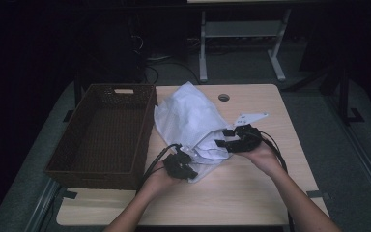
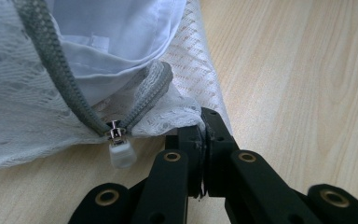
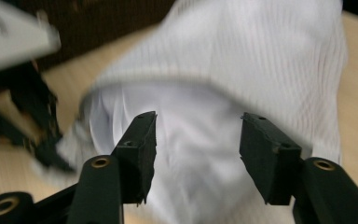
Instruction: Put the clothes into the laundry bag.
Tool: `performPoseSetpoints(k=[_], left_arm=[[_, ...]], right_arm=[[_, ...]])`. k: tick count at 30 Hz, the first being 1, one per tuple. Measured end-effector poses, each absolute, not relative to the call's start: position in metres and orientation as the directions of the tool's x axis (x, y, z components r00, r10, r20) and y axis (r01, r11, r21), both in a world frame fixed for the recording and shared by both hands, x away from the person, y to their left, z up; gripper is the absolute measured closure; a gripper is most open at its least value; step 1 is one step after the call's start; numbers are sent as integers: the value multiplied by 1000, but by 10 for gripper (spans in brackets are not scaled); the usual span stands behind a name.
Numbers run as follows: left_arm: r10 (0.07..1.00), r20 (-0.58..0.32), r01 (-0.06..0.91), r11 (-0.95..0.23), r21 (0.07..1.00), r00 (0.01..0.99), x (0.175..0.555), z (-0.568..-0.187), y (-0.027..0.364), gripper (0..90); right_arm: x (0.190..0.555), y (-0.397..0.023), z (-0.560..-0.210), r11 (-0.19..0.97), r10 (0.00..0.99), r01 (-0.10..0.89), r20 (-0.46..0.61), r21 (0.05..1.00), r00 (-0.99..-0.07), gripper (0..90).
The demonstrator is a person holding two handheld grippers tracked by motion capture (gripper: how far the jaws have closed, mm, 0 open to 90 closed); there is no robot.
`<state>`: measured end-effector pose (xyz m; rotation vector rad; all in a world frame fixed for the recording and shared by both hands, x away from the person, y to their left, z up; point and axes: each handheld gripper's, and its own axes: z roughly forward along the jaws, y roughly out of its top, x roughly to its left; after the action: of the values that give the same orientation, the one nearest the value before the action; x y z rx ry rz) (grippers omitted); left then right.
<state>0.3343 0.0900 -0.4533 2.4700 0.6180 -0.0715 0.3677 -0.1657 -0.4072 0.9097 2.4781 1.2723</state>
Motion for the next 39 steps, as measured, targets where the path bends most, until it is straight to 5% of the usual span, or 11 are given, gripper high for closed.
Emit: performPoseSetpoints(k=[12,21,39], left_arm=[[412,-183,442,-725,528,893,334,-453,90,877],[412,-184,443,-725,528,893,335,-453,90,877],[402,-196,442,-728,523,894,334,-453,88,882]], right_arm=[[357,-153,-459,569,588,500,103,653,-802,390],[360,-148,-459,559,583,477,88,678,-808,853],[383,-126,-415,366,592,423,143,829,-793,874]])
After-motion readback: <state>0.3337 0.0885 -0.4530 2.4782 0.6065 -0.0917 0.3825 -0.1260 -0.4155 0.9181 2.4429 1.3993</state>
